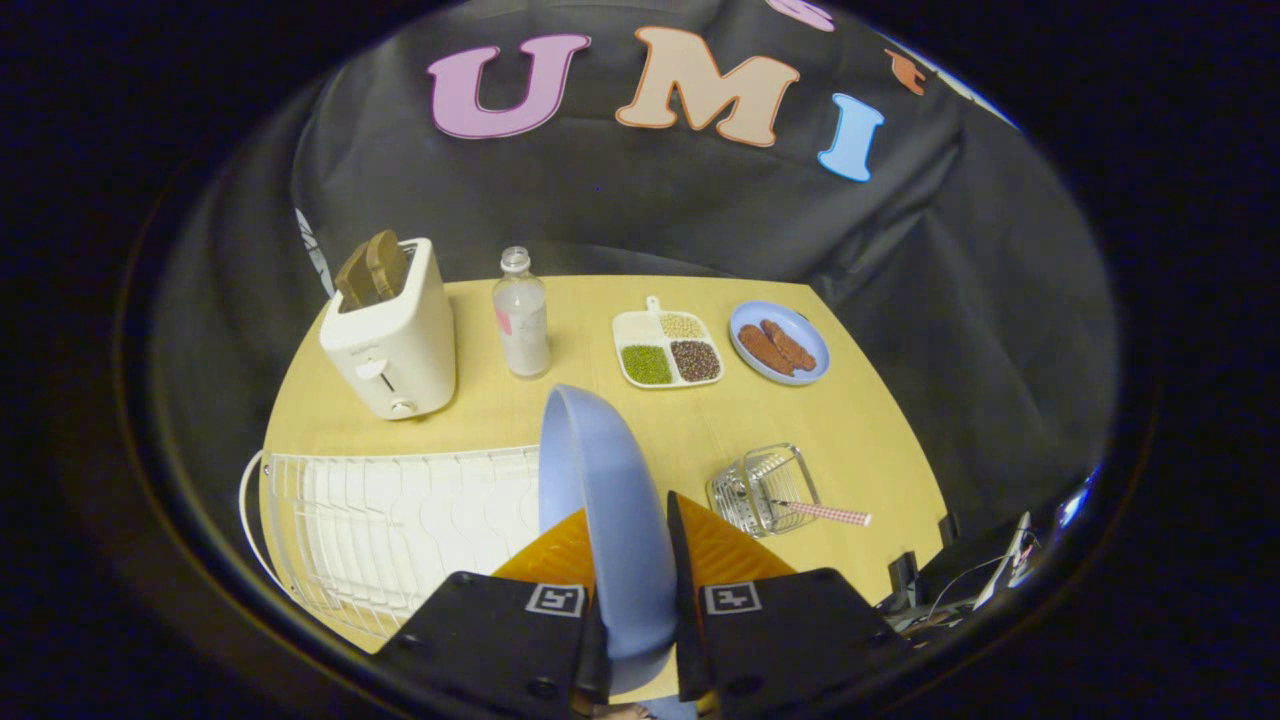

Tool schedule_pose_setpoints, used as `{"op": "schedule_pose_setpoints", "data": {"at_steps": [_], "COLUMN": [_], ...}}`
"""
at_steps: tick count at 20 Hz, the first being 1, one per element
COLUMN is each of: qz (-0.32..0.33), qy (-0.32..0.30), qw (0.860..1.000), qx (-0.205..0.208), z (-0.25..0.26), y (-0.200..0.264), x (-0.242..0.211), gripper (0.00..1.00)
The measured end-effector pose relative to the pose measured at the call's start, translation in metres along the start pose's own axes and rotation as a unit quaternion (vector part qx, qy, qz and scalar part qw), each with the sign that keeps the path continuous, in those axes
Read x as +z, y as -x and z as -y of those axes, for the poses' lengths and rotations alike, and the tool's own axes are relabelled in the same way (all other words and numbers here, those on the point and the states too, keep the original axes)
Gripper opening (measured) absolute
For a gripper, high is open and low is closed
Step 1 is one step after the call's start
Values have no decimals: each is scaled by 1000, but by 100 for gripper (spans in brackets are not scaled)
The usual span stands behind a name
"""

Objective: Take the plate from the dish rack, then take the spoon from the basket and place it into the plate.

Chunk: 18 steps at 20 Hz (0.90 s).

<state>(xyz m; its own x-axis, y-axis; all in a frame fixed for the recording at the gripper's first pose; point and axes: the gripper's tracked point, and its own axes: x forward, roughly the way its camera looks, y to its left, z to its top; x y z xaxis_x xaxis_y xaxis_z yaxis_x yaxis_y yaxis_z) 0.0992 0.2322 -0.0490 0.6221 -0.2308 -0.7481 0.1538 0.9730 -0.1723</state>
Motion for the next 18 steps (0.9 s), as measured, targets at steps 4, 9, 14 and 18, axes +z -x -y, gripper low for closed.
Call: {"op": "schedule_pose_setpoints", "data": {"at_steps": [4, 9, 14, 18], "qz": [22, 91, 126, 138], "qy": [-62, -167, -208, -256], "qw": [993, 944, 913, 890], "qx": [94, 268, 326, 352], "z": [2, 12, 60, 101], "y": [13, 42, 53, 46], "x": [11, 28, -19, -73], "gripper": [29, 29, 29, 29]}}
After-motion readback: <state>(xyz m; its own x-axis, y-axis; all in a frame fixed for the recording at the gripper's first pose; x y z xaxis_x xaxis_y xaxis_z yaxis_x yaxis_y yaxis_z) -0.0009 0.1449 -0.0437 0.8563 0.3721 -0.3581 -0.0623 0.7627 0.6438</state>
